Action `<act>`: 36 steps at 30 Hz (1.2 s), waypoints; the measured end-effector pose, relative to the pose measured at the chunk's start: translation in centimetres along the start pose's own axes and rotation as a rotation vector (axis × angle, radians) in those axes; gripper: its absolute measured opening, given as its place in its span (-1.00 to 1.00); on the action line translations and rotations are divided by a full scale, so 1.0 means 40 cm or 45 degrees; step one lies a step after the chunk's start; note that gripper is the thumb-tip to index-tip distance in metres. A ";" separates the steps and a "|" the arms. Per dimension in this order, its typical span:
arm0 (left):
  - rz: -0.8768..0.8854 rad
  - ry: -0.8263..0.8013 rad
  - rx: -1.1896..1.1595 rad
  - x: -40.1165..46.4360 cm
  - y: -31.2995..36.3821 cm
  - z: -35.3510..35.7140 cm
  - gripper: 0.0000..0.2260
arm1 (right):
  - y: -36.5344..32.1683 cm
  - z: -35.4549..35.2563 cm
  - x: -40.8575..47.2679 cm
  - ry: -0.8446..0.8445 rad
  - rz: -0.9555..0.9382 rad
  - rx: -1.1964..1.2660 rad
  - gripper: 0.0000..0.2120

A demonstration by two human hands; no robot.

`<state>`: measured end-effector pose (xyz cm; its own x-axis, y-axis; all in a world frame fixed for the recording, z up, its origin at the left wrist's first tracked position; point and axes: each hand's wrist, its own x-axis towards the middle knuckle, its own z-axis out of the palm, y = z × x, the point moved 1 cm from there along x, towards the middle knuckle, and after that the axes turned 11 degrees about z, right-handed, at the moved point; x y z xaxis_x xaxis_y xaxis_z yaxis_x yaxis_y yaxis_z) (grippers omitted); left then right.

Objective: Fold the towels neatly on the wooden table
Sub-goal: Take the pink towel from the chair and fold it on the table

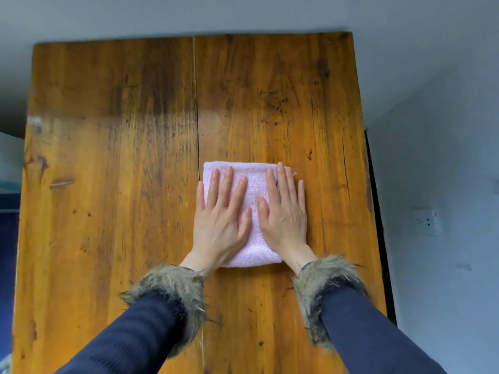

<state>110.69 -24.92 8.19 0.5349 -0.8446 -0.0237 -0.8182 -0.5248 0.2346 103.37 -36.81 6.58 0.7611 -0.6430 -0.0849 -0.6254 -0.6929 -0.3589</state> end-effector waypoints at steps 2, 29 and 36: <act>-0.004 0.017 0.015 0.000 -0.001 0.005 -0.48 | 0.000 0.004 0.005 -0.011 -0.011 0.024 -0.48; -0.943 -0.016 -1.178 -0.068 -0.033 -0.124 -0.64 | 0.025 -0.127 -0.024 -0.574 0.916 0.522 -0.67; -1.020 -0.012 -1.369 -0.045 -0.027 -0.135 -0.76 | 0.028 -0.140 0.023 -0.764 0.985 0.869 -0.80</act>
<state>111.75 -22.25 13.23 0.7804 -0.3485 -0.5191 0.2910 -0.5324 0.7949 102.40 -40.01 11.28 0.2949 -0.4329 -0.8519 -0.8711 0.2446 -0.4259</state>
